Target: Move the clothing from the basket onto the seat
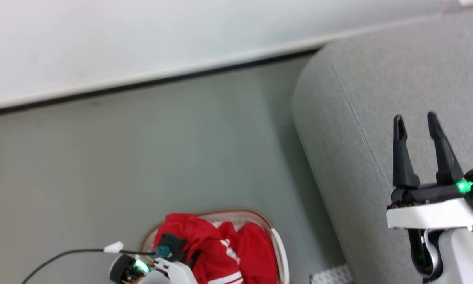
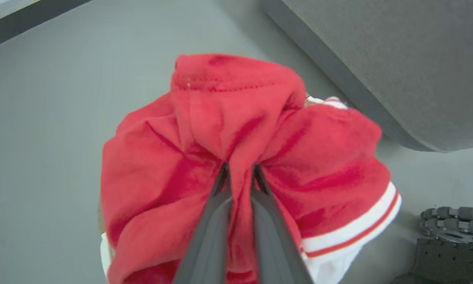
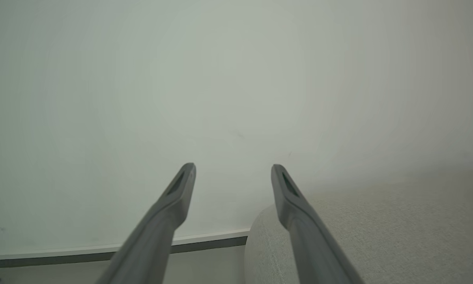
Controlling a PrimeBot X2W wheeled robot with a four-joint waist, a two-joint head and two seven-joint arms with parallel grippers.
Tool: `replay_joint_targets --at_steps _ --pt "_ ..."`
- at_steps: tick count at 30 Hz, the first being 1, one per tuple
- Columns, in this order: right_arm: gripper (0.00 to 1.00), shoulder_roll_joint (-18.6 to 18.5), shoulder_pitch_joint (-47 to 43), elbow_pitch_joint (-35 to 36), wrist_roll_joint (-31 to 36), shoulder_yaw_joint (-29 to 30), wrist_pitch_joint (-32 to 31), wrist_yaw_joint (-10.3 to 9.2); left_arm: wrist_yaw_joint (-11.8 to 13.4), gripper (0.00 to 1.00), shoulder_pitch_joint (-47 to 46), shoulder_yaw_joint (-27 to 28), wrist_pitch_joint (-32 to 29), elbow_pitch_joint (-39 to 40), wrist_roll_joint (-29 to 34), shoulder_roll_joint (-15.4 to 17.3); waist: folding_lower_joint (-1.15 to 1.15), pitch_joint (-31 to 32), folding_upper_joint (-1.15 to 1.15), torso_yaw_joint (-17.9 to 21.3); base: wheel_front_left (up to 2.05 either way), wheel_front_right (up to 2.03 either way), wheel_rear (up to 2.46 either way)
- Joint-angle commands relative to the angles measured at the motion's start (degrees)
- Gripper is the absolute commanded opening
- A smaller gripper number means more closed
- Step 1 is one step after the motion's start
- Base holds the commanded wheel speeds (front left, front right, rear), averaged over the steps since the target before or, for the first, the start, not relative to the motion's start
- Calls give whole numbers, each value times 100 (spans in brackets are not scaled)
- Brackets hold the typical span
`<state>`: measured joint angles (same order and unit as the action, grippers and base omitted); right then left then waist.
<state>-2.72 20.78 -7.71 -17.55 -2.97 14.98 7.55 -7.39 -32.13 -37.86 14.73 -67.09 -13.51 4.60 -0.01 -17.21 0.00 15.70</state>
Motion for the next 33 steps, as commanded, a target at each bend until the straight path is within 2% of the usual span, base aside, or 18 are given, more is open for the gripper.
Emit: replay_joint_targets --at_steps 1,7,12,18,25,33 --pt "100 -18 -138 -63 39 19 18 -12 -13 0 183 63 44 173 -211 -19 1 568 0 -418 0 0 0" --pt "100 -17 -403 -217 -14 -21 18 -12 -6 0 573 266 44 1253 -750 76 1 1072 0 -707 0 0 0" --pt "100 -18 -513 -285 0 -67 18 -12 27 0 821 484 42 2256 -891 194 1 1364 0 -846 0 0 0" --pt "100 -15 -637 -281 -47 -136 18 -12 269 0 970 770 -10 3644 -1040 477 1 1540 0 -912 0 0 0" --pt "100 -13 -800 -283 -88 -473 18 -12 506 0 814 1139 -485 5263 -1294 773 1 1576 0 -959 0 0 0" --pt "100 -17 -834 -243 -171 -892 18 -12 807 0 715 1414 -1003 6399 -1468 950 1 1576 0 -937 0 0 0"
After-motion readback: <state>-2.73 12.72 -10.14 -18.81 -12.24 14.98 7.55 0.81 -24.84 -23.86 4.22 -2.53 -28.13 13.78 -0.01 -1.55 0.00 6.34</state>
